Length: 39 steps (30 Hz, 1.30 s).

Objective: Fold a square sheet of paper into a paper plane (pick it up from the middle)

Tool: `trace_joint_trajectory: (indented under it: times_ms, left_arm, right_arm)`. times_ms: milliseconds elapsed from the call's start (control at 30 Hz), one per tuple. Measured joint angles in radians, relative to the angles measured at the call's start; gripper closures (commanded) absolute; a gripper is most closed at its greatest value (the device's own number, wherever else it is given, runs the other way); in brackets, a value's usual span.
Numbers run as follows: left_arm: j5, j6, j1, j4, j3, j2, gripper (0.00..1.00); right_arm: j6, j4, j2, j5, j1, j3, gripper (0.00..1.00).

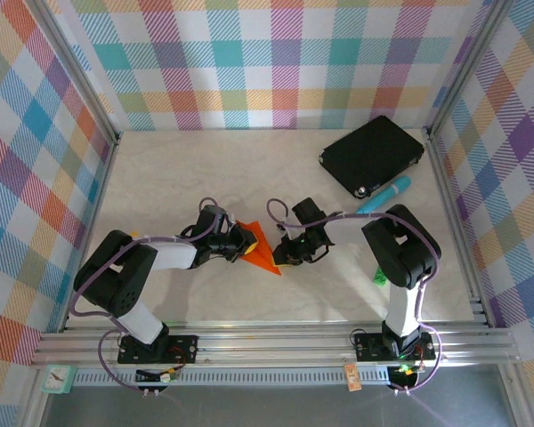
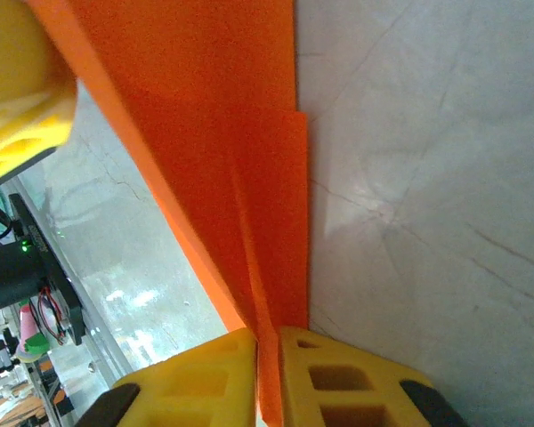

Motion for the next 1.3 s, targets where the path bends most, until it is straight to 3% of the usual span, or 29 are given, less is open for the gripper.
trace_joint_trajectory:
  times_ms: [400,900,1300]
  left_arm:
    - [0.009,0.005,-0.053,0.028,0.001,0.014,0.88]
    - [-0.023,-0.003,-0.055,0.024,0.029,0.076,0.91]
    - [-0.040,-0.003,-0.055,0.002,0.032,0.077,0.91]
  right_arm:
    - [-0.004,-0.046,0.032,-0.054,-0.018,0.035,0.85]
    - [-0.012,-0.053,0.033,-0.078,-0.029,0.040,0.78]
    - [-0.035,-0.067,0.001,-0.066,-0.039,0.003,0.79]
